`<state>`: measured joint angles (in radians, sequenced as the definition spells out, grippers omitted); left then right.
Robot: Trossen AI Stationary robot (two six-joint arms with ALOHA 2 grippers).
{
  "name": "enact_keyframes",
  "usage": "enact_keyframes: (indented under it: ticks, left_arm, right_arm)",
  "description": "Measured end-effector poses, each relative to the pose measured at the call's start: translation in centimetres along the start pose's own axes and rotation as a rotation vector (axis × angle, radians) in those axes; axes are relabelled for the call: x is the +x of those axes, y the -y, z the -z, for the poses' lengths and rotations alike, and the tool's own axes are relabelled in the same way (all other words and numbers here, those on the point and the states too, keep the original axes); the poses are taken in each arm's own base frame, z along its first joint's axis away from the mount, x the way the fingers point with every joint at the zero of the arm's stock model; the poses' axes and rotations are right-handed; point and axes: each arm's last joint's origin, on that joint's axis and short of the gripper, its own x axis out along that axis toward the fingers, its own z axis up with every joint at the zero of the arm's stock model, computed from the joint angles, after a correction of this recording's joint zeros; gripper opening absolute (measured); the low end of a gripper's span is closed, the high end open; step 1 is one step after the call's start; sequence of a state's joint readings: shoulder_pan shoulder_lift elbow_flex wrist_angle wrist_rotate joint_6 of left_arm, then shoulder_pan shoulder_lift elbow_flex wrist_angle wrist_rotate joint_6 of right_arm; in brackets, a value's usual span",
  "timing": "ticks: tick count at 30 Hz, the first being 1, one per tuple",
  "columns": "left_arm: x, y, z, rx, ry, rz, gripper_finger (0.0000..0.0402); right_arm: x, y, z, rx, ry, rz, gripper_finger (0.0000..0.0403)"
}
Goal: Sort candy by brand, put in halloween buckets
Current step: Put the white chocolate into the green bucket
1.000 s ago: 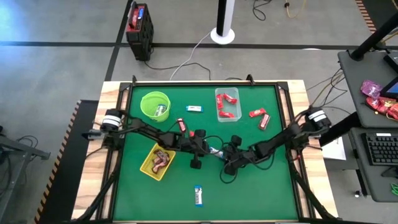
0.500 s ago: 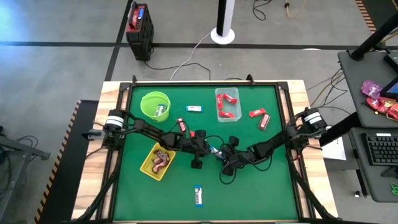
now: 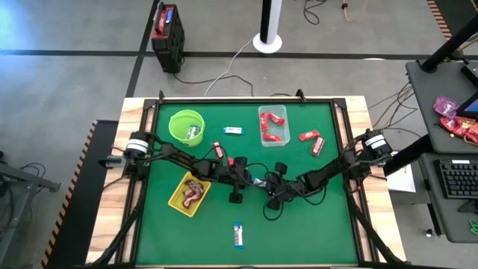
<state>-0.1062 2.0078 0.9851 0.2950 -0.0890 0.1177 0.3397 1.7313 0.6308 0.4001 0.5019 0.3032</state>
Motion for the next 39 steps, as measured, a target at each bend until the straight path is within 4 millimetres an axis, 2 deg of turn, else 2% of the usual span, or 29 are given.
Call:
enact_keyframes:
  ticks: [13, 20, 26, 32, 39]
  left_arm:
    - [-1.2, -0.2, -1.0, 0.001, 0.017, -0.008, 0.0]
    - [-2.0, -0.4, -1.4, 0.003, 0.01, -0.009, 0.0]
    - [-3.5, -0.8, -2.1, 0.004, -0.014, -0.057, 0.0]
    - [-5.3, -0.9, -3.9, 0.059, 0.092, 0.012, 0.0001]
    - [-8.2, -1.7, -5.5, 0.066, 0.151, -0.003, 0.0039]
  right_arm:
    - [0.0, 0.0, 0.0, -0.007, 0.001, -0.009, 0.0021]
    - [-0.2, 0.0, -0.2, 0.004, 0.006, -0.01, 0.0018]
    - [-1.1, 0.2, -1.4, 0.022, 0.051, -0.021, 0.0017]
    - [-2.3, 0.5, -2.7, 0.026, 0.092, -0.034, 0.0017]
    - [-3.1, 0.8, -3.0, 0.014, 0.081, -0.029, 0.0016]
